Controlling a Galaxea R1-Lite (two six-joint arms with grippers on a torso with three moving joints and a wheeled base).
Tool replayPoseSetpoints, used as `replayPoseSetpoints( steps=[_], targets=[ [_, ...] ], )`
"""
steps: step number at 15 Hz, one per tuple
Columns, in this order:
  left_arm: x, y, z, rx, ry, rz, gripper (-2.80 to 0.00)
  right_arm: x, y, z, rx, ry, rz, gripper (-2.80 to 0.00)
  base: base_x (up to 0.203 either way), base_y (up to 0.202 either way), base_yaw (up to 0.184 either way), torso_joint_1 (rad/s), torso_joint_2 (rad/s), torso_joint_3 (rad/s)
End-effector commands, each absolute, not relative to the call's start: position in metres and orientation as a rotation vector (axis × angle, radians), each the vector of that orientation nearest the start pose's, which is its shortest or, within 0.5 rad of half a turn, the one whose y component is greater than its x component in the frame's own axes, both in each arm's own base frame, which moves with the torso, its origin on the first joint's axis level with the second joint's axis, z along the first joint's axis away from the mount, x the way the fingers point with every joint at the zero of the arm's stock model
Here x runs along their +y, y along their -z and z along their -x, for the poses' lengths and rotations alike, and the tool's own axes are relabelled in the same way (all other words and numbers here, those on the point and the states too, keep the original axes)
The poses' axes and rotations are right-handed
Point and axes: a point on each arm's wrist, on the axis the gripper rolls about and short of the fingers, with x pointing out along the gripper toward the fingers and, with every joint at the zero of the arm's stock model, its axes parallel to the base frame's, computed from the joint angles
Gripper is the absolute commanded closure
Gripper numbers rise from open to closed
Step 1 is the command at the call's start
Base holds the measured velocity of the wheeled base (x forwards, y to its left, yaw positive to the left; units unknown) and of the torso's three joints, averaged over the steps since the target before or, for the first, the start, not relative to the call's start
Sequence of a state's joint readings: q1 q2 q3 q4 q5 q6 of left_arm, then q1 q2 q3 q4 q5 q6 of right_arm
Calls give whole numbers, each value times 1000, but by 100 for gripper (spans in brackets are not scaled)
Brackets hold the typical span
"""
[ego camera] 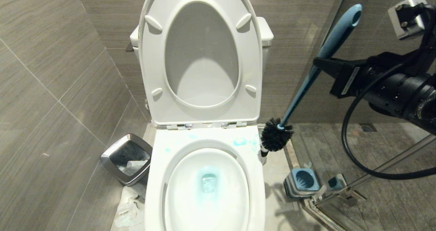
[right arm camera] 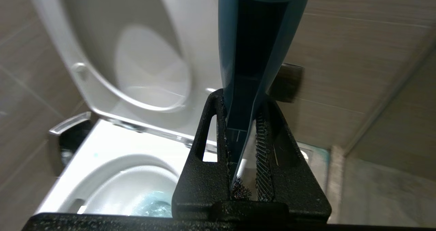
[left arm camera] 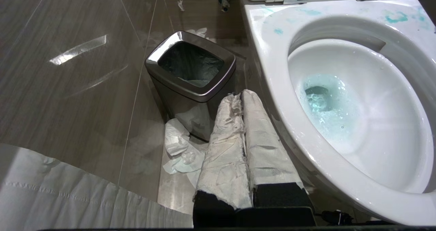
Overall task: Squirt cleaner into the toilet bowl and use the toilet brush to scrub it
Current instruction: Put the toilet brush back
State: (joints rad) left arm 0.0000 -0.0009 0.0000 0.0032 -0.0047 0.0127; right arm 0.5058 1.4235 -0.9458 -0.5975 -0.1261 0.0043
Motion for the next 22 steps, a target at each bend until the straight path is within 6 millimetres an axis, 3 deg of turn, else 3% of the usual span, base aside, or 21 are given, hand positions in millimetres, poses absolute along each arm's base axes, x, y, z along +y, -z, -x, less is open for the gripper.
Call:
replayPoseSetpoints(
  steps=[1,7,10,16,22],
  targets=[
    [0,-75,23,5,5,-12,0,86,-293,-215,-116,-311,-32,0,0,0,0,0,0,0],
    [0,-75,23,5,5,-12,0,25,-257,-222,1,-216,-4,0,0,0,0,0,0,0],
    [0,-75,23,5,5,-12,0,11,-220,-231,132,-180,-12,0,0,0,0,0,0,0],
    [0,-75,23,5,5,-12,0,-6,-173,-262,234,-121,-17,0,0,0,0,0,0,0],
    [0,-75,23,5,5,-12,0,-18,-131,-295,298,-147,99,0,0,0,0,0,0,0]
  ],
)
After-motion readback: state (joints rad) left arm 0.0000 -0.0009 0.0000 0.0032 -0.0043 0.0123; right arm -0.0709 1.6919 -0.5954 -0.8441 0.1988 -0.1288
